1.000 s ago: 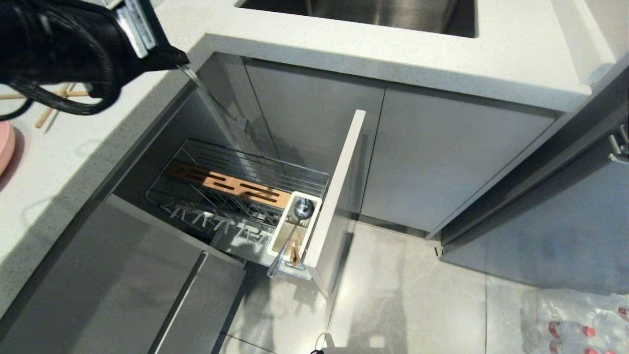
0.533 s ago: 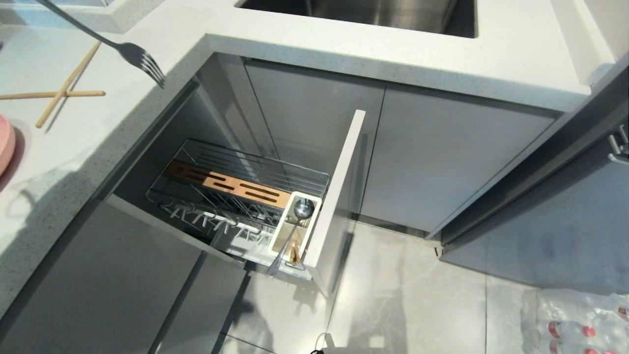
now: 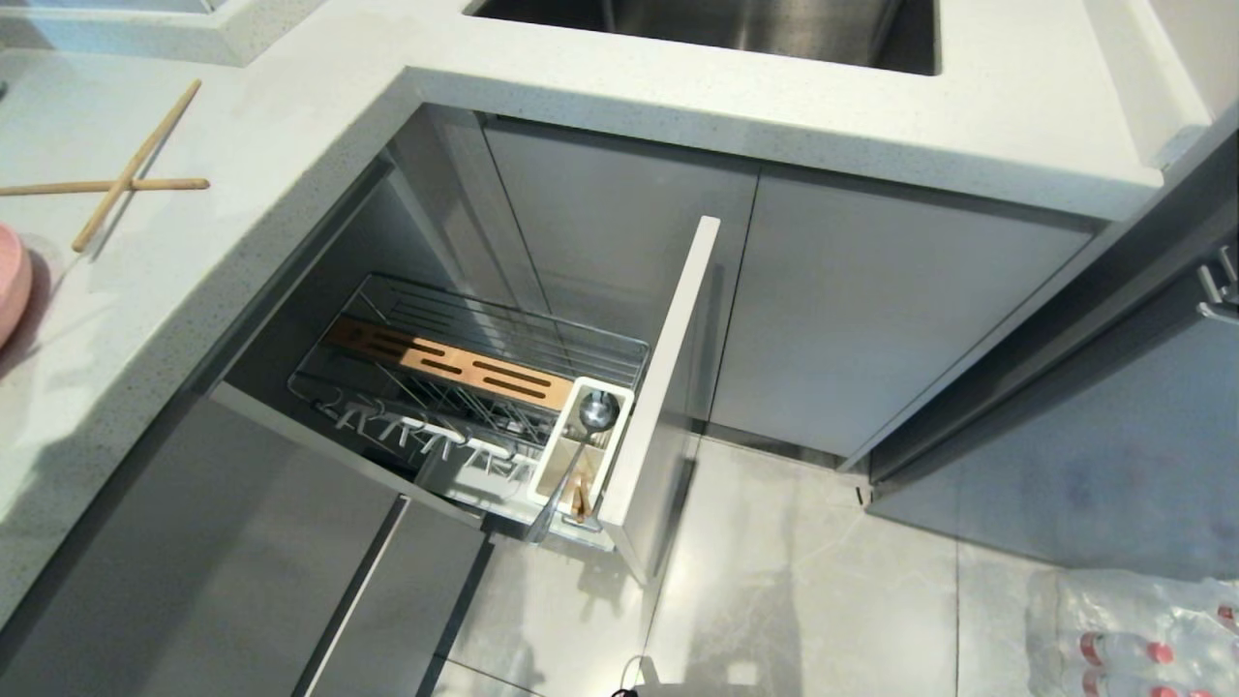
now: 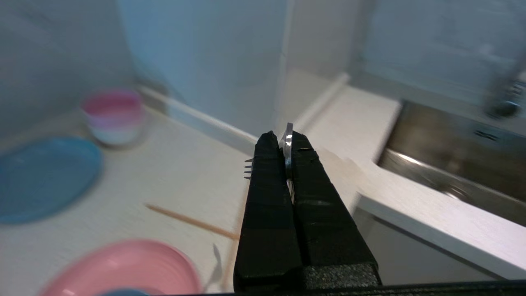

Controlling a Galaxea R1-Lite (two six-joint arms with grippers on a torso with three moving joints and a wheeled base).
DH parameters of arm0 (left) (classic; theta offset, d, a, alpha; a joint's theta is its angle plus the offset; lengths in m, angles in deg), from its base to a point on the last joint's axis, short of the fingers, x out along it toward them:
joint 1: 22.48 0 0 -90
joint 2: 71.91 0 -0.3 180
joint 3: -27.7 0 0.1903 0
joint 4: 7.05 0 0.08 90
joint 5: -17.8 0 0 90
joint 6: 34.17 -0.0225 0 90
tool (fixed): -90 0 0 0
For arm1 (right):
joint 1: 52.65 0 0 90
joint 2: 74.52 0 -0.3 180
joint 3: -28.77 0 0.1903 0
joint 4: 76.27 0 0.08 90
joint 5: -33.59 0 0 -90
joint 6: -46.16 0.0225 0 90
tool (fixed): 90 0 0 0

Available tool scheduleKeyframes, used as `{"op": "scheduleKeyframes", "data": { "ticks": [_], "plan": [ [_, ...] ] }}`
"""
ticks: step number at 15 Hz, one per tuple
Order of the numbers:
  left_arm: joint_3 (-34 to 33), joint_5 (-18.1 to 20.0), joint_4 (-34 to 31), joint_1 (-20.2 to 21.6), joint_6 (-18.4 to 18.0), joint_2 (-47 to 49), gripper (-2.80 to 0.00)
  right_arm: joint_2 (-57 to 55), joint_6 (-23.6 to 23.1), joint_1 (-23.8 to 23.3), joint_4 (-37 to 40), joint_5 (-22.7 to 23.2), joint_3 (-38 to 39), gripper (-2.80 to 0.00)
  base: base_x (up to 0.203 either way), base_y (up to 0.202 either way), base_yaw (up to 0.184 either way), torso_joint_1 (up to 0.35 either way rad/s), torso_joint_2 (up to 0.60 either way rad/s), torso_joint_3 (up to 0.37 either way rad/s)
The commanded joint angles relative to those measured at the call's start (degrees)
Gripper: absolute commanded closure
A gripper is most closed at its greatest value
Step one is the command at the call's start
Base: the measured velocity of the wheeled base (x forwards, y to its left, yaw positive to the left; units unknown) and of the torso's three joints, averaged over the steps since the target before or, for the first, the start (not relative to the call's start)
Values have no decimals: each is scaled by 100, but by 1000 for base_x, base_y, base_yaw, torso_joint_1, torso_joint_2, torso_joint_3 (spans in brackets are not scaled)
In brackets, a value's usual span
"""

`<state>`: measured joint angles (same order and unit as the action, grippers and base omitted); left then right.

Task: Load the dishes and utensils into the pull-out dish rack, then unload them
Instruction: Take the fork out of the cupboard

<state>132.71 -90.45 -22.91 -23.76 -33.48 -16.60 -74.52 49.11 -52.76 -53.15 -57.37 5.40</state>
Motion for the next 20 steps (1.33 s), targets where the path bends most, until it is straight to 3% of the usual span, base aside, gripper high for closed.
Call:
{"op": "scheduleKeyframes", "data": {
  "ticks": [1, 5, 7, 10, 13, 20],
  "plan": [
    [-244, -22, 415, 457, -158, -7, 0, 0, 4, 2, -2, 0, 0, 0, 0, 0, 0, 0, 0, 0],
    [-301, -32, 560, 1605, -416, 694, 0, -8, 4, -6, -2, 0, 0, 0, 0, 0, 0, 0, 0, 0],
    [-261, -147, 600, 1924, -638, 1117, 0, 0, 4, 2, -2, 0, 0, 0, 0, 0, 0, 0, 0, 0],
    [-274, -670, 561, 1999, -1340, 1600, 0, -5, 4, 2, -2, 0, 0, 0, 0, 0, 0, 0, 0, 0],
    [-484, -785, 548, 1982, -1864, 1855, 0, -1, 4, -2, -2, 0, 0, 0, 0, 0, 0, 0, 0, 0],
    [-518, -944, 444, 1657, -2160, 2239, 0, -2, 4, 0, -2, 0, 0, 0, 0, 0, 0, 0, 0, 0]
  ]
}}
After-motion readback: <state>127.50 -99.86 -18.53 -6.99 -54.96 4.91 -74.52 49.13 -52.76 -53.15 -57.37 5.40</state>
